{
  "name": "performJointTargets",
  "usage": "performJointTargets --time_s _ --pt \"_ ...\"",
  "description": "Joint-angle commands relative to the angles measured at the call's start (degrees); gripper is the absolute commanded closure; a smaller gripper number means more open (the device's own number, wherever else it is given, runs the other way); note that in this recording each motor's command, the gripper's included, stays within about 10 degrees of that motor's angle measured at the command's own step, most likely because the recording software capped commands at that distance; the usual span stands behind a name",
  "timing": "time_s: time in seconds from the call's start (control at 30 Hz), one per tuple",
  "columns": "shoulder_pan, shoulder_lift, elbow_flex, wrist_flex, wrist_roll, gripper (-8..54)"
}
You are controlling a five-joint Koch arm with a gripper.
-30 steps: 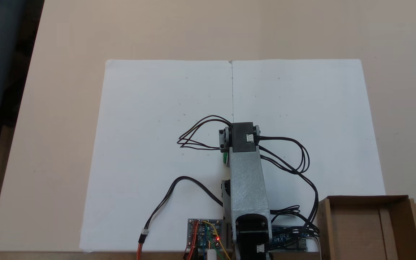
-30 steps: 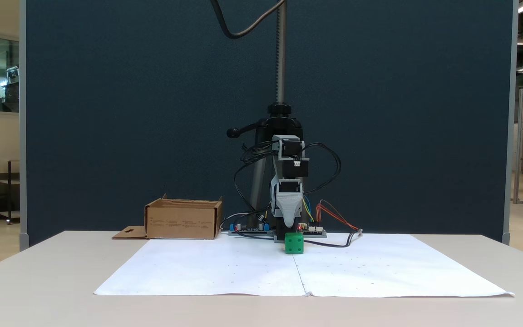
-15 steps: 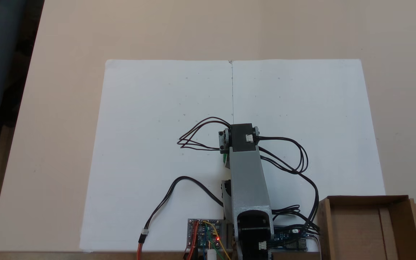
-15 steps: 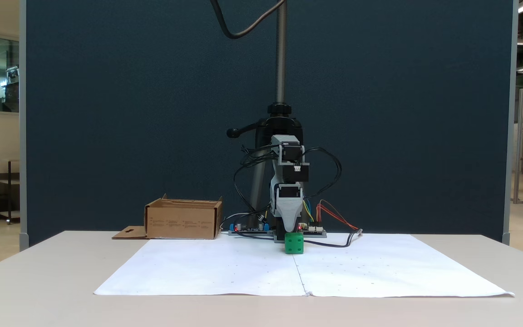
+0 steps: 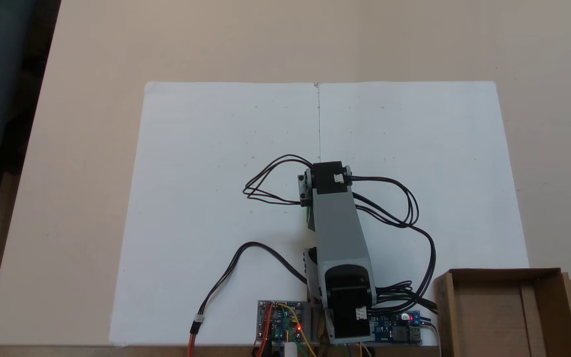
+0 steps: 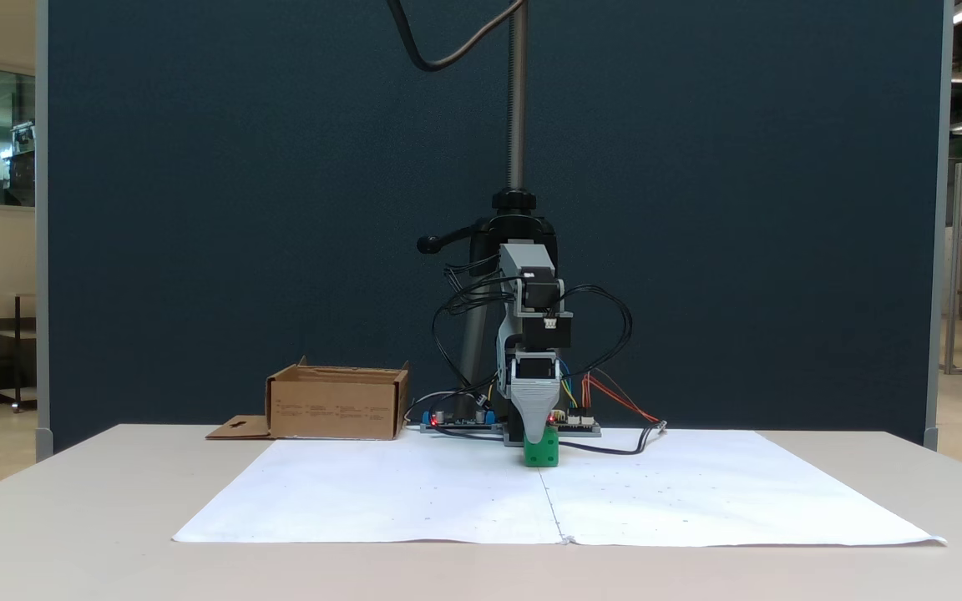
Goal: Grasp a green dice and put it in the bin.
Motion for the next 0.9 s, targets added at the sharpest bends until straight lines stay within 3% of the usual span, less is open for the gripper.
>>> performJointTargets --time_s 0.0,0.87 --pt "-0.88 -0.35 -0.35 -0.97 3.69 1.6" --pt "-1.49 -10.2 -0.35 -4.48 4.04 2.5"
